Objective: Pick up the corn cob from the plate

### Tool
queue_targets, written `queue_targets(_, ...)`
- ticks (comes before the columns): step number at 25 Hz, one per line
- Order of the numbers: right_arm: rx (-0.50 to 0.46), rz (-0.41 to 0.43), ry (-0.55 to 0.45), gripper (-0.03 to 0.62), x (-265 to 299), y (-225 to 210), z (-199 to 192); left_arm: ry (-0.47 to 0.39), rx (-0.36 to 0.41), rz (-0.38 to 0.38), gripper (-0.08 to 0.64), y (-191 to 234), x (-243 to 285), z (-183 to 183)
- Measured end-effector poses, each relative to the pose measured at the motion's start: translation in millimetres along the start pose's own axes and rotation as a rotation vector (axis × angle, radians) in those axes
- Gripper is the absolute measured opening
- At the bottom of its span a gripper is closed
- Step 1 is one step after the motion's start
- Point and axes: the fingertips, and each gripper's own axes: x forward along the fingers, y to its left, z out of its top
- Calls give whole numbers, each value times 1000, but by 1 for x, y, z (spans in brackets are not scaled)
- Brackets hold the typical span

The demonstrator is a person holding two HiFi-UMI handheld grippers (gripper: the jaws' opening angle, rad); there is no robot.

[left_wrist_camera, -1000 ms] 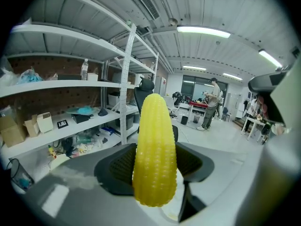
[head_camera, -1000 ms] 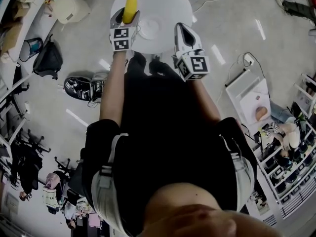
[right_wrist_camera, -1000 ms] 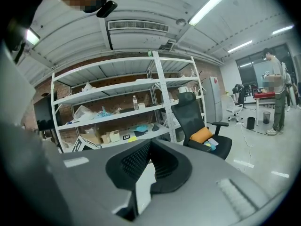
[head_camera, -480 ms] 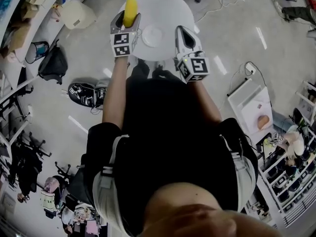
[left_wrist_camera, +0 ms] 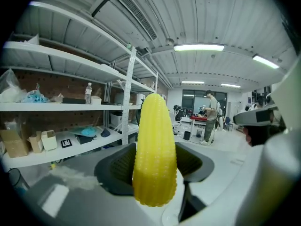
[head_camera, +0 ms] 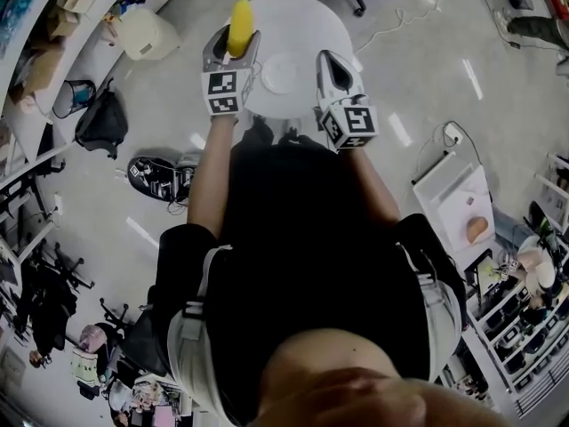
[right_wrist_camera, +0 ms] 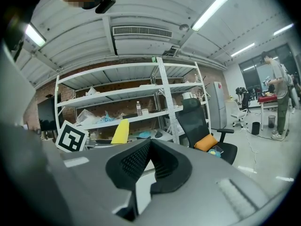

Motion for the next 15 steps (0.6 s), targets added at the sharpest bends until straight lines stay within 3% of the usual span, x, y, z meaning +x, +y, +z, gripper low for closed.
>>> queue_targets(15,-5,-31,-23,8,-6,-2,8,-96,23,-86,267,-34,-39,35)
